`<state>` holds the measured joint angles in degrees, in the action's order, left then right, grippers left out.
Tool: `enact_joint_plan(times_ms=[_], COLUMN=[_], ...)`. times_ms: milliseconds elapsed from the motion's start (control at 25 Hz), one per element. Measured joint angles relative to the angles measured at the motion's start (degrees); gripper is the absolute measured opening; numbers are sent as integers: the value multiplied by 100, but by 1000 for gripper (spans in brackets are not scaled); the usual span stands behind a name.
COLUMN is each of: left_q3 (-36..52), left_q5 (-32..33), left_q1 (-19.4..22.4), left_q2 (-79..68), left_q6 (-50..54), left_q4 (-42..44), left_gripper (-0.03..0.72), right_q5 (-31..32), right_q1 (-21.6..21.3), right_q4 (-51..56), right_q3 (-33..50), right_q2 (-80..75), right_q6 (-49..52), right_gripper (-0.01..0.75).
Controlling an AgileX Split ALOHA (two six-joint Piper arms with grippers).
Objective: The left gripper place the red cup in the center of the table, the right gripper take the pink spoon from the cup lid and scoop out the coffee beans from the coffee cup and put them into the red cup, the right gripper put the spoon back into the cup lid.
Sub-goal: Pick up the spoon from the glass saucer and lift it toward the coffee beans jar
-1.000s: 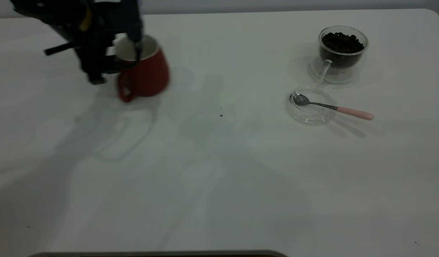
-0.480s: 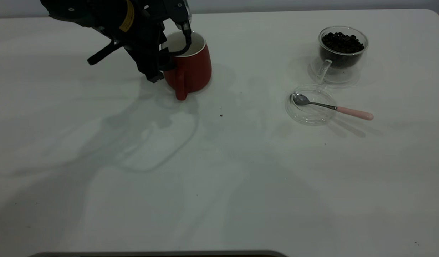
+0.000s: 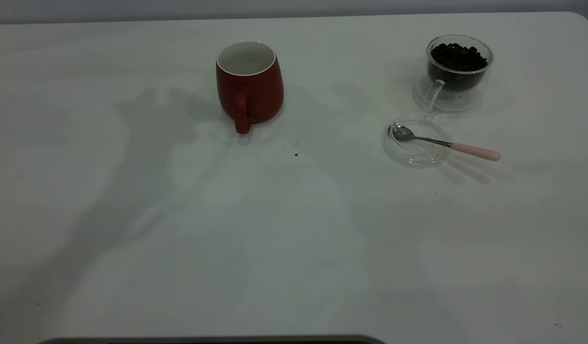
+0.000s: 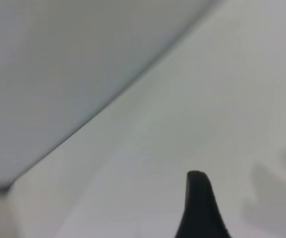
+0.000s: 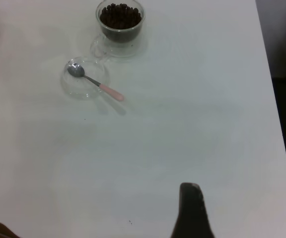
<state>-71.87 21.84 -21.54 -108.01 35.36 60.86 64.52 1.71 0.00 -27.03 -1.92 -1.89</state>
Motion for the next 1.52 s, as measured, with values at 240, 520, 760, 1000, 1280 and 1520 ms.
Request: enact_joint_plan(times_ms=[240, 520, 760, 1000, 1280, 1520], left_q3=[0, 0, 8, 507, 1522, 2431], left_q5=[1844, 3081, 4138, 4513, 4516, 4516], left_q1=[0, 0, 0, 0, 0, 0], left_q2=[1825, 3257, 4239, 5365, 7301, 8877], left_q6=[-73, -1461, -1738, -1738, -1755, -2349], left_q4=[-915, -3145, -3588, -3621, -4053, -5112], left_gripper=[569, 569, 569, 569, 569, 569], right_q5=[0, 0, 0, 0, 0, 0], right_q1=[0, 0, 0, 0, 0, 0], right_q4=[0, 0, 0, 0, 0, 0], right_q3=[0, 0, 0, 0, 0, 0], right_q2=[0, 0, 0, 0, 0, 0], right_q6=[0, 0, 0, 0, 0, 0], right_gripper=[585, 585, 585, 585, 585, 585])
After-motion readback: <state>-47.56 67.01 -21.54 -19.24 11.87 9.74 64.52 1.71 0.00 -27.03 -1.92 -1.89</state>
